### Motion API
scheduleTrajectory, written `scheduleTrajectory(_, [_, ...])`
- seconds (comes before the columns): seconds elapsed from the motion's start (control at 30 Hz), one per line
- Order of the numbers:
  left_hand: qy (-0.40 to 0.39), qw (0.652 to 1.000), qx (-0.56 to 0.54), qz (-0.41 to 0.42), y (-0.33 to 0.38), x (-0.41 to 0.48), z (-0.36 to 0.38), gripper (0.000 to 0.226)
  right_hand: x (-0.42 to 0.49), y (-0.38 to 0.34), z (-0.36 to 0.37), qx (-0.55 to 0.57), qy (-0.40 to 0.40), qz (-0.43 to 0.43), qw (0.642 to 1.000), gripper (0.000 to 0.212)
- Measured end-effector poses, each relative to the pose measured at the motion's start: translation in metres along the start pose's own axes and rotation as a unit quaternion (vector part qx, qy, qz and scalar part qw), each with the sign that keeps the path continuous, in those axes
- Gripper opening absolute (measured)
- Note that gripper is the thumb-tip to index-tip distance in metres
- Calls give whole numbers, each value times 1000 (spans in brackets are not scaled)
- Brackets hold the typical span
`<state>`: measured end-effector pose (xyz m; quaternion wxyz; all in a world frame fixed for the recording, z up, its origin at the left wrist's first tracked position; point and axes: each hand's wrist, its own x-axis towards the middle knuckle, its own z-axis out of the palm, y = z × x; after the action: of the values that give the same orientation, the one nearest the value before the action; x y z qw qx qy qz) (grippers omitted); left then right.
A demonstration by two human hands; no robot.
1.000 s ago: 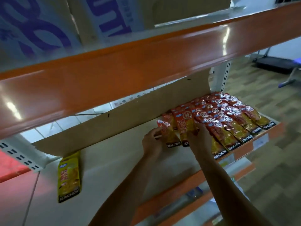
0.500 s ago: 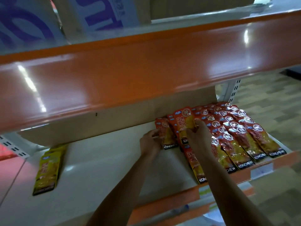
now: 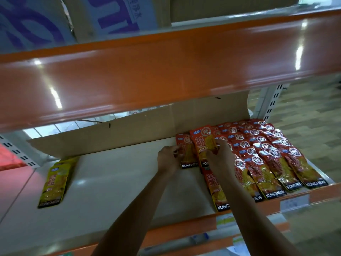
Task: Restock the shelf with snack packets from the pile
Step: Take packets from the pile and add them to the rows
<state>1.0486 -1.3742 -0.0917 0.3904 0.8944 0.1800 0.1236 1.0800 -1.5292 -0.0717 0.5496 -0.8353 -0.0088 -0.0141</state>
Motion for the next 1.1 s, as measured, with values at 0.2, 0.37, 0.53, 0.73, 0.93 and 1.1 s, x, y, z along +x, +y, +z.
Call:
scheduleTrajectory(0.2, [70,996,-52,33,12,-8,4,31,-2,-2,12,1,-27,-28,999,41])
scheduleTrajectory(0.37, [51,983,-176,-12,18,-12,9,38,-6,-7,21,-43,-49,-82,995,35])
scheduleTrajectory(0.53, [69,987,-146,-12,0,-13,5,42,-1,-1,17,-127,-32,-101,986,44])
scheduleTrajectory(0.73, [57,993,-102,-21,-9,-13,8,43,0,9,20,-193,-36,-124,973,42])
scheduleTrajectory(0.93, [36,999,-29,3,-10,-13,12,44,1,13,23,-214,-41,-130,967,41])
scheduleTrajectory(1.1, [33,998,47,35,-10,-13,13,39,1,13,22,-210,-46,-131,968,40])
